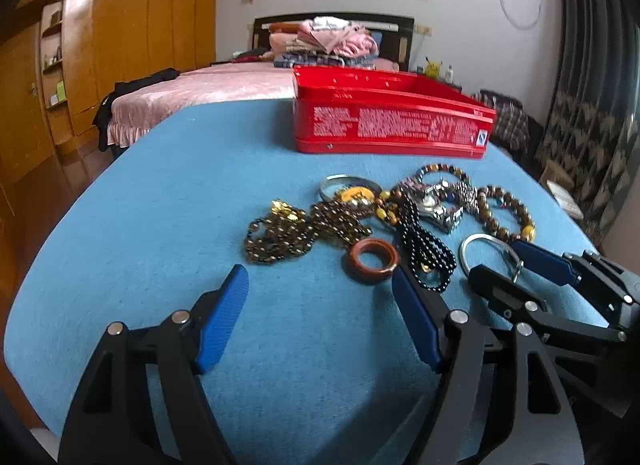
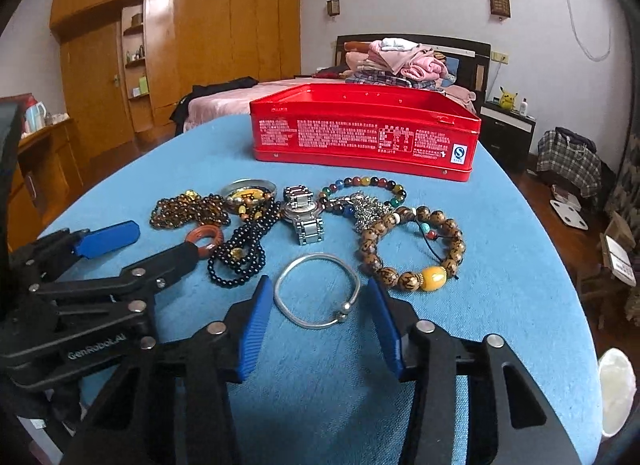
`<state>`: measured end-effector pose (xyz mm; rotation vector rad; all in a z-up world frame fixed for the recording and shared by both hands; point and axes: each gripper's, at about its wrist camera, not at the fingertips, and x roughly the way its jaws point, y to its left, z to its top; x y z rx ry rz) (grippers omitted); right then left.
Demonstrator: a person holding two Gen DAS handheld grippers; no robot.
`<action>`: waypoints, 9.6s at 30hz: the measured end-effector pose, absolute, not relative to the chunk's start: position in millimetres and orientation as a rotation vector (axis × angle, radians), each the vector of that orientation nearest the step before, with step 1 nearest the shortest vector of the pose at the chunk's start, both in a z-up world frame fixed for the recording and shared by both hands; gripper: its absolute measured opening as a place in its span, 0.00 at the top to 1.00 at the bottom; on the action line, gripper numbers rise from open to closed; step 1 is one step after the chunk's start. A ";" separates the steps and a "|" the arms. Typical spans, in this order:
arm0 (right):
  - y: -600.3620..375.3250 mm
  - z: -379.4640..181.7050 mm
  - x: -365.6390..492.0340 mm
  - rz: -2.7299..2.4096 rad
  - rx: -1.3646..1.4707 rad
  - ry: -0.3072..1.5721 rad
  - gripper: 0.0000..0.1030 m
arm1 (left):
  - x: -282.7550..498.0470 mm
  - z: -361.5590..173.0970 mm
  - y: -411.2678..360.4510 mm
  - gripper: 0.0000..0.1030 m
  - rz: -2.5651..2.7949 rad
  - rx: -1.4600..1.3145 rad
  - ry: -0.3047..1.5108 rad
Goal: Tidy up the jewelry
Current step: 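Lower the left gripper onto the brown wooden ring and close on it, then close the right gripper on the silver bangle while the left gripper holds the brown ring, then carry ring and bangle over the red tin while both grippers open to drop them, then withdraw both grippers from the tin back toward the jewelry pile, then close the left gripper on the dark beaded chain and lift it, then close the right gripper on the black bead necklace while the left gripper holds the chain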
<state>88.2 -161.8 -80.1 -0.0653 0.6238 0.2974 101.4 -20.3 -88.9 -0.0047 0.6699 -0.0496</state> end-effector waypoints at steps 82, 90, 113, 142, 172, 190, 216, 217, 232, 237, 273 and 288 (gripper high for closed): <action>-202.5 -58.5 105.7 0.289 0.045 0.662 0.64 | 109.3 -64.6 -16.3 0.72 -0.114 -0.088 0.654; -207.1 -63.2 119.5 0.322 0.072 0.758 0.76 | 121.3 -46.8 -24.0 0.72 -0.129 -0.089 0.610; -234.1 -73.8 143.9 0.215 0.064 0.763 0.47 | 120.9 -65.9 -28.3 0.72 -0.131 -0.080 0.648; -239.2 -54.6 132.8 0.257 0.066 0.720 0.55 | 125.0 -64.2 -29.8 0.72 -0.128 -0.085 0.648; -219.6 3.9 284.3 0.297 0.057 0.562 0.28 | 278.3 8.4 -23.9 0.31 -0.144 -0.079 0.530; -219.9 -16.2 143.7 0.224 0.085 0.531 0.21 | 148.4 -31.9 6.0 0.28 -0.060 -0.075 0.615; -217.3 -40.3 126.5 0.240 0.097 0.580 0.21 | 118.3 -79.7 -11.2 0.84 -0.232 -0.197 0.782; -217.8 -40.8 126.7 0.238 0.097 0.582 0.21 | 115.8 -80.3 -12.8 0.84 -0.249 -0.205 0.788; -223.9 -44.0 126.5 0.227 0.110 0.586 0.21 | 129.8 -86.5 -28.8 0.71 -0.210 -0.195 0.783; -226.0 -46.1 126.7 0.224 0.117 0.584 0.21 | 120.0 -90.4 -36.0 0.79 -0.165 -0.154 0.722; -153.7 -53.6 117.9 0.421 0.081 0.664 0.43 | 87.3 -61.2 35.0 0.83 -0.087 -0.193 0.605; -119.2 -69.2 142.2 0.400 0.039 0.777 0.54 | 87.8 -65.7 36.9 0.83 -0.119 -0.213 0.598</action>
